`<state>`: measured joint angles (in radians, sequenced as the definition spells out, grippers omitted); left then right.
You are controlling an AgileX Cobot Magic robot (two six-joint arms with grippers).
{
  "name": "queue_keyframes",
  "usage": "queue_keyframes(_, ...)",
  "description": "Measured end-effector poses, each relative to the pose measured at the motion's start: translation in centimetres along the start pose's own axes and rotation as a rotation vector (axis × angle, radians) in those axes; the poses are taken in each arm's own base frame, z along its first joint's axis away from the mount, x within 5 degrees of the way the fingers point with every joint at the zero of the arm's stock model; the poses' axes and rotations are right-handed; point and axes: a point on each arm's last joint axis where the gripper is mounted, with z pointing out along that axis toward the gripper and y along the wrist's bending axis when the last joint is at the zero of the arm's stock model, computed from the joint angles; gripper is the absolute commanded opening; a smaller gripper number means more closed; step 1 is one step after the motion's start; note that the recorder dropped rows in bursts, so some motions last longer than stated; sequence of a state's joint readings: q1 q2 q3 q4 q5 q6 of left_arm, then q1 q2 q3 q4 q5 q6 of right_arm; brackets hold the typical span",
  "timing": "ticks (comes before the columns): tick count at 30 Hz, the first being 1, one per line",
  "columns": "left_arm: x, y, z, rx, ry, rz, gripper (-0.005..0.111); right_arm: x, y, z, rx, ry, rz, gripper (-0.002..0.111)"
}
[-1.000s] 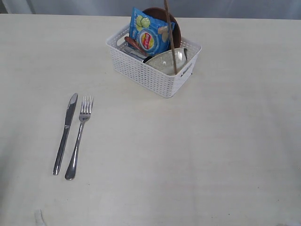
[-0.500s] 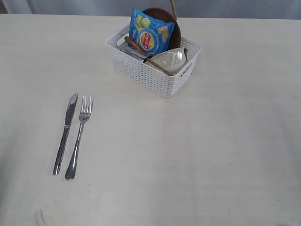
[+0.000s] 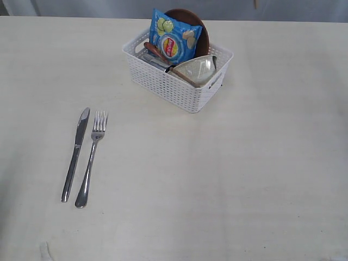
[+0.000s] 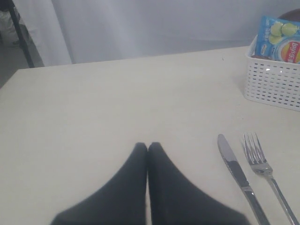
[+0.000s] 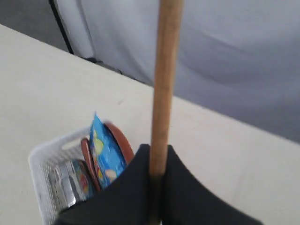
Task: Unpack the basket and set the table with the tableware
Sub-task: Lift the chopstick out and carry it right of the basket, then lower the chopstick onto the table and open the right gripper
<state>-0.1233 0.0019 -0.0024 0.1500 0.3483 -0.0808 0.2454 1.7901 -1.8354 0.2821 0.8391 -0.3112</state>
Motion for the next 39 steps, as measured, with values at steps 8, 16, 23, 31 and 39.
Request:
queue_keyframes(8,0.0,0.0,0.0,0.0,0.0,0.0,0.0,8.1,-6.6,4.1,0.029,0.441,0.333,0.0)
queue_keyframes(16,0.0,0.0,0.0,0.0,0.0,0.0,0.0,19.1,-8.1,10.8,0.01,0.801,0.502,0.0)
queue_keyframes(23,0.0,0.0,0.0,0.0,0.0,0.0,0.0,23.0,-8.1,13.3,0.022,0.856,0.525,0.0)
queue_keyframes(31,0.0,0.0,0.0,0.0,0.0,0.0,0.0,23.7,-8.4,14.0,0.04,0.853,0.52,0.045)
queue_keyframes(39,0.0,0.0,0.0,0.0,0.0,0.0,0.0,17.9,-8.3,11.2,-0.003,0.669,0.436,0.041)
